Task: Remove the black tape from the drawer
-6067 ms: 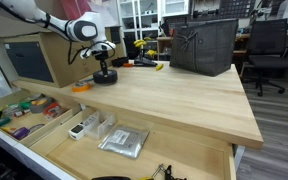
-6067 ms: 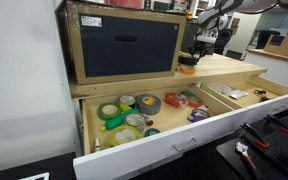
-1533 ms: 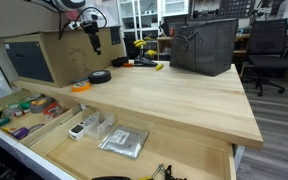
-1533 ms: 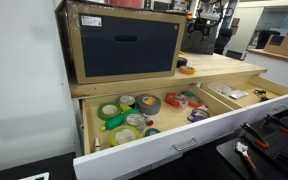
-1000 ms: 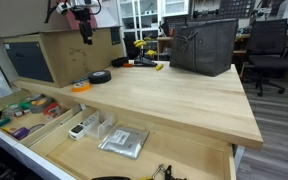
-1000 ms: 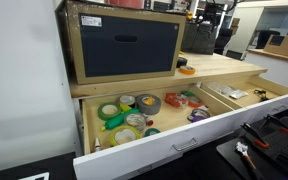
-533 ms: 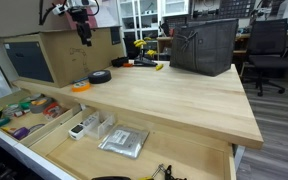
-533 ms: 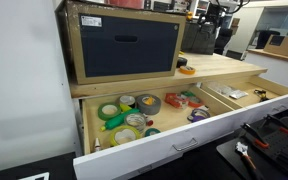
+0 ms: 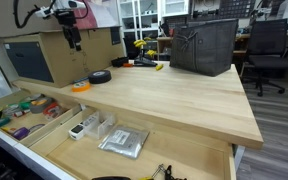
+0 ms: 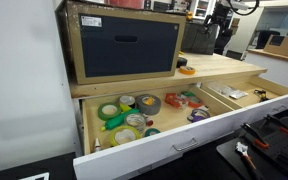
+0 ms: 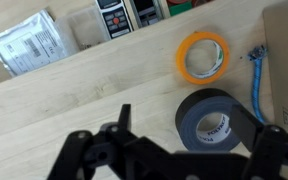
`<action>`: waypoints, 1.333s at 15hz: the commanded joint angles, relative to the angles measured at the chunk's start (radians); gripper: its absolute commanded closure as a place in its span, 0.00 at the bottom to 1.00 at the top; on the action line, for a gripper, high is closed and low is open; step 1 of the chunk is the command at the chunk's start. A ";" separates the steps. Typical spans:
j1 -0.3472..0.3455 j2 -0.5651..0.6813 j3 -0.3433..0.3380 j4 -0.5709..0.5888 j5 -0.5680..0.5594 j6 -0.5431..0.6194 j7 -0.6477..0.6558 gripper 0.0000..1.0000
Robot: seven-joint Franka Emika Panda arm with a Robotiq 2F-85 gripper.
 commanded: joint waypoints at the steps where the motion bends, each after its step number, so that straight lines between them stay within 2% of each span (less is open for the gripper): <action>1: 0.006 -0.176 0.015 -0.246 -0.006 0.085 -0.034 0.00; 7: 0.011 -0.362 0.040 -0.491 -0.002 0.132 -0.052 0.00; 14: 0.013 -0.564 0.059 -0.729 -0.006 0.134 -0.063 0.00; 17: 0.012 -0.635 0.066 -0.807 0.000 0.137 -0.058 0.00; 20: 0.012 -0.681 0.069 -0.834 0.007 0.114 -0.052 0.00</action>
